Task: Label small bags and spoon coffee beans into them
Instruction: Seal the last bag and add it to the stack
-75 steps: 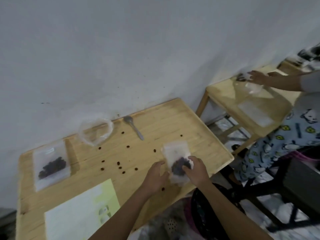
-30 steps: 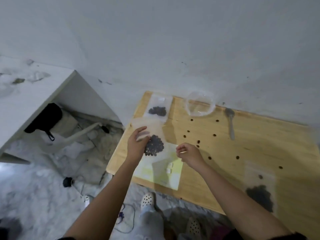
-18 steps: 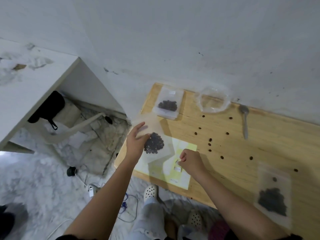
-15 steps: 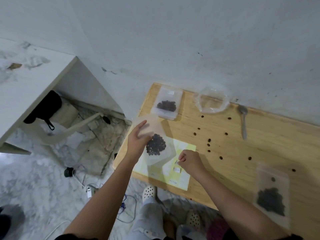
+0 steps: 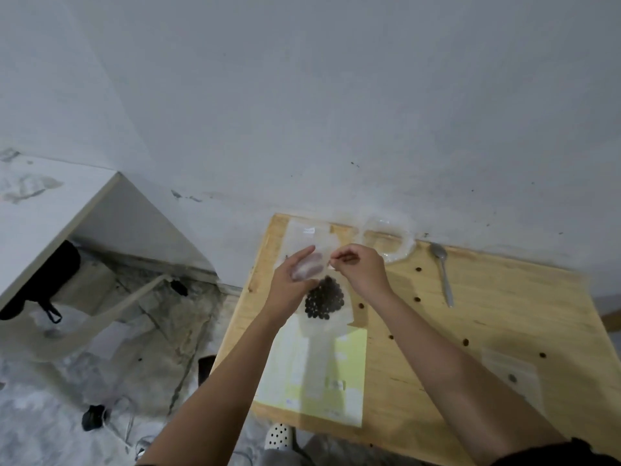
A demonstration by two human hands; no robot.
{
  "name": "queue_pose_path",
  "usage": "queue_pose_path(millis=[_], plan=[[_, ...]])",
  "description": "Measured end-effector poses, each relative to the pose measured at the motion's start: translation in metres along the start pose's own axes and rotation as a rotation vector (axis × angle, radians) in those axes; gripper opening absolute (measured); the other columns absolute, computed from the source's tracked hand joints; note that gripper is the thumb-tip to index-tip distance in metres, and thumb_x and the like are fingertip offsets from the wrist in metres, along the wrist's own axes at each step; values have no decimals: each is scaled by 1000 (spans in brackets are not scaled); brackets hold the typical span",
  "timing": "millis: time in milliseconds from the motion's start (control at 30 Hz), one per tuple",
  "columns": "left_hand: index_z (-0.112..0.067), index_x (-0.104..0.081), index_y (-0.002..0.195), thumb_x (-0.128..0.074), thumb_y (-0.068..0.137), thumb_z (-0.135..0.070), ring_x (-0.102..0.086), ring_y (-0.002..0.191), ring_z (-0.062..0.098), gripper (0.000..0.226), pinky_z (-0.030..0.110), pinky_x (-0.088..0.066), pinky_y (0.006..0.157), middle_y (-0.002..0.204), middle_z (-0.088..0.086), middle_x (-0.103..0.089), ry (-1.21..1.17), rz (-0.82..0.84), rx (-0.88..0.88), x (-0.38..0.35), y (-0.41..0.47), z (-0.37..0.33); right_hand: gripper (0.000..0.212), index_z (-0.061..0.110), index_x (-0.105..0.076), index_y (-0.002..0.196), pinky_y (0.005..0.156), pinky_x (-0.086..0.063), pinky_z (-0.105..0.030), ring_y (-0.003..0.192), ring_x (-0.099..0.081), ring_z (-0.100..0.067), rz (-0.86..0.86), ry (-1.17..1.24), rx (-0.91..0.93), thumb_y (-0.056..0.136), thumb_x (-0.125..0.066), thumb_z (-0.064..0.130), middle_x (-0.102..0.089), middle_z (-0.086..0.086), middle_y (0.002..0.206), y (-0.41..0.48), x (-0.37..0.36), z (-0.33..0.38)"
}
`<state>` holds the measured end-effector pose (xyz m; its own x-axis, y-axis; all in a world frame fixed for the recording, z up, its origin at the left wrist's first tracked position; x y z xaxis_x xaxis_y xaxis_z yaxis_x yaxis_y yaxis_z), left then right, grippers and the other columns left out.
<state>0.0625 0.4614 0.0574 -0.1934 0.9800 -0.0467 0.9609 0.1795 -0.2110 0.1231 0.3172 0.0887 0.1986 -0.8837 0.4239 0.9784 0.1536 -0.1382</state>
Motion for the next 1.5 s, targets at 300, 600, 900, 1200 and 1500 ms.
queue_pose_path(millis=[300, 600, 900, 1200, 1500], plan=[[-4, -48, 132, -55, 76, 23, -66, 90, -4, 62, 13, -50, 74, 117, 3, -60, 83, 154, -43, -11, 16, -33, 9, 12, -64, 80, 60, -44, -3, 69, -57, -2, -105, 19, 37, 77, -70, 6, -62, 6, 75, 17, 2, 28], [-5, -45, 134, -47, 77, 25, -61, 84, -16, 64, 7, -48, 66, 122, 3, -51, 117, 235, -68, -11, 22, -50, 21, 10, -60, 81, 54, -44, -6, 68, -56, -12, -171, -22, 0, 72, -79, 11, -61, -2, 74, 23, 0, 37], [-14, -60, 121, -66, 83, -2, -64, 87, 2, 40, 17, -52, 80, 102, -4, -65, 48, 224, -93, -8, 38, -58, 63, 19, -47, 106, 67, -40, -18, 93, -53, -13, -249, 147, -149, 59, -88, 24, -54, 1, 104, 19, 20, 21], [-3, -67, 106, -62, 87, -4, -71, 75, 15, 20, 15, -53, 70, 84, 15, -72, -68, -12, -60, 0, 65, -60, 54, 21, -49, 104, 64, -42, -21, 85, -56, -7, -255, 257, -136, 64, -85, 20, -61, 4, 100, 39, 18, 22], [-5, -62, 116, -53, 90, -1, -66, 72, 6, 28, 24, -55, 75, 83, -5, -64, -25, -16, 14, 6, 97, -43, 33, 20, -55, 101, 71, -47, -15, 89, -60, -11, -258, 289, -83, 77, -72, 6, -61, 6, 104, 63, 12, 10]])
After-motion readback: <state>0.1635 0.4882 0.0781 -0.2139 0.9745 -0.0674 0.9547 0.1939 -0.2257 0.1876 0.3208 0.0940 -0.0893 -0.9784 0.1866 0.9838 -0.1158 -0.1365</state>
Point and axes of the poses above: each hand's wrist, its own y-axis towards the middle knuckle, its own x-axis out of the back of the hand, z = x × y, the point moved 10 cm from there along y, towards the middle knuckle
